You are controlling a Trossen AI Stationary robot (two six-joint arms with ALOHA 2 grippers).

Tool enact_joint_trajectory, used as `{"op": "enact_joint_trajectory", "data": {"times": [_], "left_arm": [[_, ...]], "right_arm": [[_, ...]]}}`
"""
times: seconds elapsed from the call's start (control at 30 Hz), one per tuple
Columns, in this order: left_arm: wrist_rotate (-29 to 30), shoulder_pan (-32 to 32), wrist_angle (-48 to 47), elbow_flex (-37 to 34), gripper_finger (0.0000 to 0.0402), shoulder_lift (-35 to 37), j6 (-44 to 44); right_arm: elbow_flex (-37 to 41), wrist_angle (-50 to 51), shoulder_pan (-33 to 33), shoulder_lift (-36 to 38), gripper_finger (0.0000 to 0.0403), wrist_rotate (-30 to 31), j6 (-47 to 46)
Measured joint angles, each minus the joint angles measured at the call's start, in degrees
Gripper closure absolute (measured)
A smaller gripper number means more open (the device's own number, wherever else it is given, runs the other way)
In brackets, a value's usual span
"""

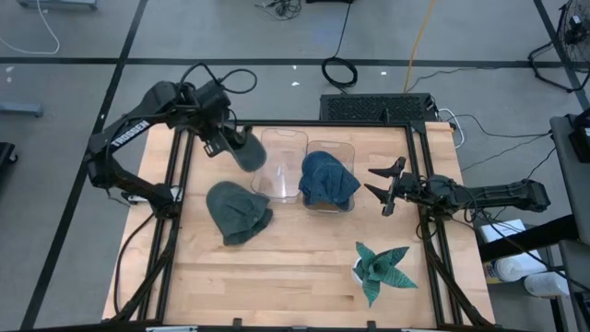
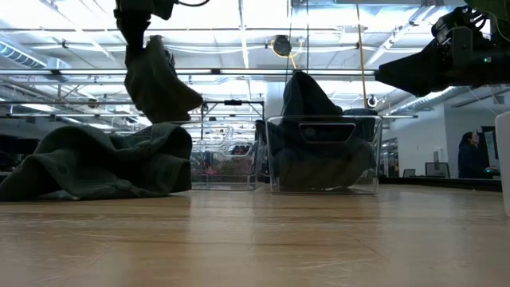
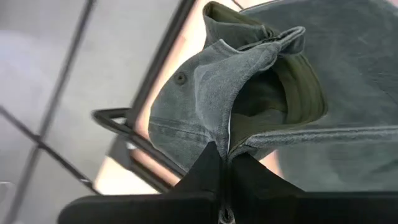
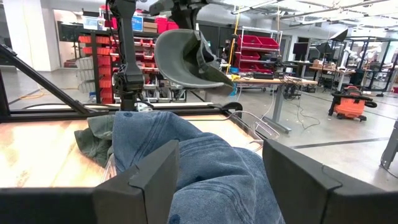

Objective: Pick & Place hat
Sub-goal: Put the top black cap into the left transparent bin

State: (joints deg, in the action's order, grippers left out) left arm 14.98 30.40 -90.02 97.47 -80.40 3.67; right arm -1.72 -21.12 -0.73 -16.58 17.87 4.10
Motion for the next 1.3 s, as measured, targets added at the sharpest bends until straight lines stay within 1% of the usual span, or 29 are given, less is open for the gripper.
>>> {"op": "enact_joint_trajectory", "data": {"times": [0.17,0.43,0.53,0.77,0.9,0.97,1.17,1.3], "left_arm": [[6.1,-2.3,0.0,0.5,0.0392,0.0,3.2],[19.8,-7.4,0.0,0.5,0.0392,0.0,9.4],[23.9,-9.2,0.0,0.5,0.0392,0.0,12.2],[29.0,-13.1,0.1,0.5,0.0393,0.0,22.6],[33.4,-15.9,0.4,0.5,0.0393,0.0,28.8],[34.8,-17.1,1.1,0.5,0.0393,0.0,32.0],[38.8,-20.5,7.7,0.5,0.0393,0.0,41.8],[39.7,-22.0,12.2,0.5,0.0393,-0.1,47.7]], "right_arm": [[0.0,0.0,0.0,0.0,0.0181,0.0,0.0],[0.0,0.0,0.0,0.0,0.0181,0.0,0.0],[0.0,0.0,0.0,0.0,0.0181,0.0,0.0],[0.0,0.0,0.0,0.0,0.0181,0.0,0.0],[0.0,0.0,0.0,0.0,0.0181,0.0,0.0],[0.0,0.0,0.0,0.0,0.0181,0.0,0.0],[0.0,0.0,0.0,0.0,0.0181,0.0,0.0],[0.0,0.0,0.0,0.0,0.0181,0.0,0.0]]}}
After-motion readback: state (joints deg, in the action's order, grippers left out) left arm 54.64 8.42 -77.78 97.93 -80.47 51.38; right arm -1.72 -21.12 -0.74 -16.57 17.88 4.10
